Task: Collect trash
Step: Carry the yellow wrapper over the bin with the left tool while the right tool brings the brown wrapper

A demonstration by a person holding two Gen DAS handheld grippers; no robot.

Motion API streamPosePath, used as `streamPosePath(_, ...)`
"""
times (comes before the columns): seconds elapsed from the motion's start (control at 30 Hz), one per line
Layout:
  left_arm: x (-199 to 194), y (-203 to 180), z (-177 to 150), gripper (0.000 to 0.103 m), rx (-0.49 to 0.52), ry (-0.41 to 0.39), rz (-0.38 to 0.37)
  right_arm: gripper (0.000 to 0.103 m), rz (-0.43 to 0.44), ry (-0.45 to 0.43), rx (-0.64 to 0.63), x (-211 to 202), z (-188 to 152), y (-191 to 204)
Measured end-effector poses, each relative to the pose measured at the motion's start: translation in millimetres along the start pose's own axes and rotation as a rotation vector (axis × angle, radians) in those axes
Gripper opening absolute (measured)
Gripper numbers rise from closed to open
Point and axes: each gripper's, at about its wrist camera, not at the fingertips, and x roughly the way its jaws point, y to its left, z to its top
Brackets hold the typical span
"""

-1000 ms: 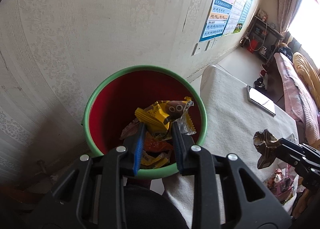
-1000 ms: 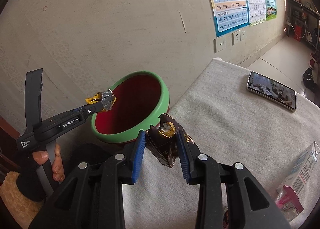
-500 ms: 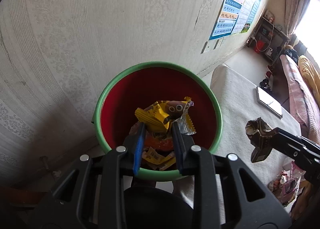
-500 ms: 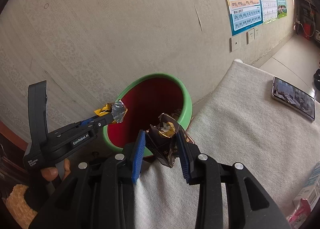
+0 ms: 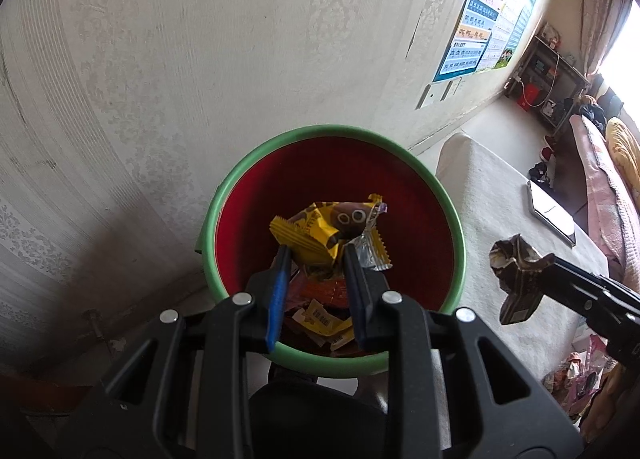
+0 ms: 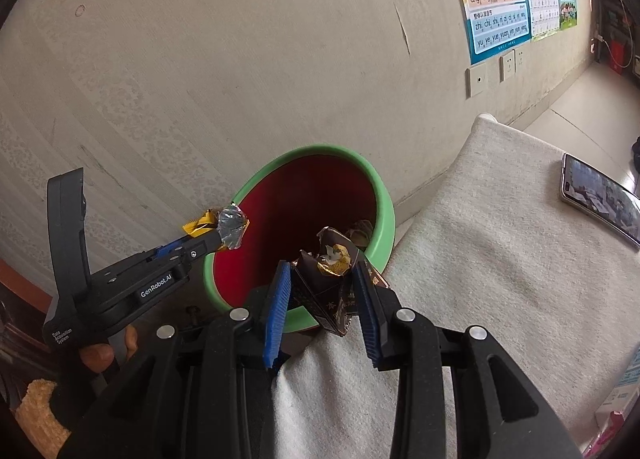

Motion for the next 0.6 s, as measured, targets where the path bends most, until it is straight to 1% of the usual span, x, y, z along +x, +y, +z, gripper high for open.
streamPosePath(0.3, 8.0, 0.4, 5.3, 0.026, -0.023, 0.019, -0.013, 0.032, 0.035, 0.01, 0.008, 12.3, 16.1, 9.7)
streamPosePath(0.6, 16.9, 5.5, 8.8, 0.026, -0.052, 0.054, 0.005, 0.032, 0.047, 0.034, 0.015, 27.7, 26.8, 17.1)
